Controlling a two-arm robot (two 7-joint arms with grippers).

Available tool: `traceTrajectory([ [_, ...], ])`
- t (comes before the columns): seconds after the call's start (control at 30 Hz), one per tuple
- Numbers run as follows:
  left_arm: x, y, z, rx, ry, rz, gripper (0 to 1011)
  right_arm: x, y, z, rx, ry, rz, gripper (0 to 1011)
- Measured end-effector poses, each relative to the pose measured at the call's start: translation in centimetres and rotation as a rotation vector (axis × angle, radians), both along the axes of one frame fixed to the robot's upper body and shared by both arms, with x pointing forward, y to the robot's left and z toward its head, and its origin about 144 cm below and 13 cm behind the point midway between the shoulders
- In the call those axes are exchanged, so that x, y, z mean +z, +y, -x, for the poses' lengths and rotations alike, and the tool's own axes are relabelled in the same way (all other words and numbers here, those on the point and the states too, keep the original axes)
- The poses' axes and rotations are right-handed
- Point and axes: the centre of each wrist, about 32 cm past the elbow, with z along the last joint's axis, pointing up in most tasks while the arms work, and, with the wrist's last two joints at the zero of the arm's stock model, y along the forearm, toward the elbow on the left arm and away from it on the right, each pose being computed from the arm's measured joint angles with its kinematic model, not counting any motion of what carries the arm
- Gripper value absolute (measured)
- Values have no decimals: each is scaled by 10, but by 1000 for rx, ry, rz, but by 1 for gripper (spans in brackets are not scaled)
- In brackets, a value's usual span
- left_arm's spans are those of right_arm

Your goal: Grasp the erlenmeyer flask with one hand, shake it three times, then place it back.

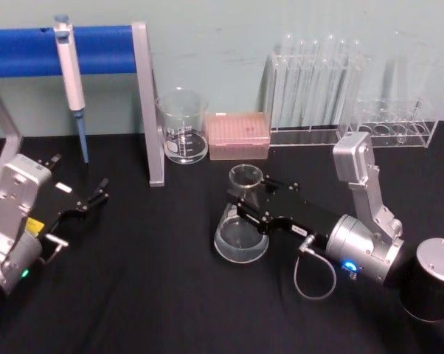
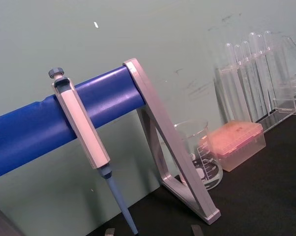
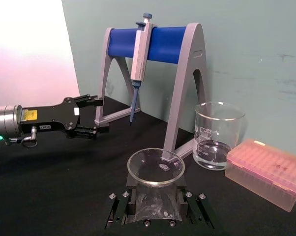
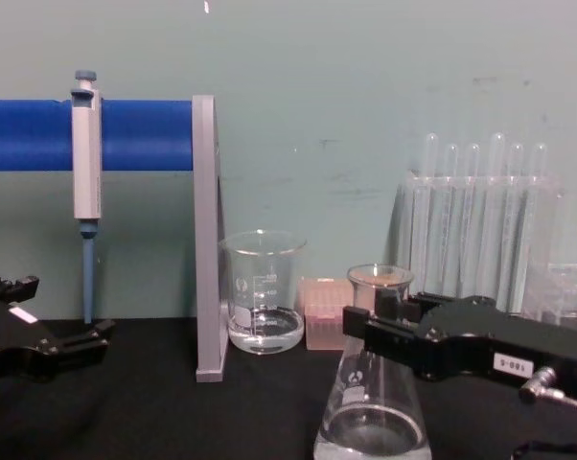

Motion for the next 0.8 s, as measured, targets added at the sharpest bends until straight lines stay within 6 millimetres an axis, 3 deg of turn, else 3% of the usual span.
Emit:
traceTrajectory([
  [0.8,0,0,0,0,0,0,1001,-20,0,-3,19,-16,-11,451],
])
